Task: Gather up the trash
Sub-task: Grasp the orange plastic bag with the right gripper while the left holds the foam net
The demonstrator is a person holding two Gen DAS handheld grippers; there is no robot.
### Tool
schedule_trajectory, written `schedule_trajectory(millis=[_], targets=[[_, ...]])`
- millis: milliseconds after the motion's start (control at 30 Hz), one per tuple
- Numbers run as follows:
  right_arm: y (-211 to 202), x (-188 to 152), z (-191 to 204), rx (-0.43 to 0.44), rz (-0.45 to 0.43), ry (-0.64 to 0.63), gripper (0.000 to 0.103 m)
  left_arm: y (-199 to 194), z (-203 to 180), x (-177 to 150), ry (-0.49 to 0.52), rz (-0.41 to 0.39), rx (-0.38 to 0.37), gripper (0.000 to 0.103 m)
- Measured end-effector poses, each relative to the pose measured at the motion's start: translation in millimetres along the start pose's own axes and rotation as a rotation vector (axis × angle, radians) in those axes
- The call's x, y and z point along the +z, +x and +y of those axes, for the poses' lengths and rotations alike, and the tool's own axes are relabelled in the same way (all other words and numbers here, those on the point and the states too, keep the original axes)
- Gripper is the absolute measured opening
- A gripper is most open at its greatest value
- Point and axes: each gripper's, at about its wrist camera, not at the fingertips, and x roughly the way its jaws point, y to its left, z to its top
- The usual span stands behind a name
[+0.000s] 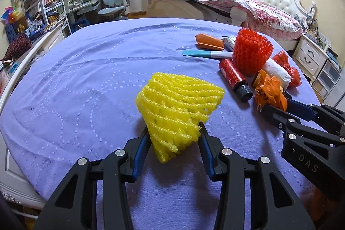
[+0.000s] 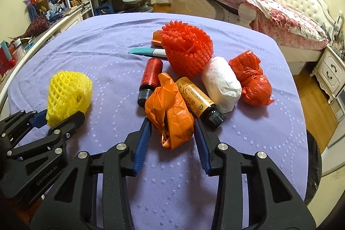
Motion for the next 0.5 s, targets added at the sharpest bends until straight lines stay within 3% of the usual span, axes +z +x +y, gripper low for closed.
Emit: schedule_trajectory(millis=[500], targets=[[-40,-24,-35,-0.022,-0.049,0.082,0.038,-15,-21,-7,0.031,-0.016,-0.06,0.044]])
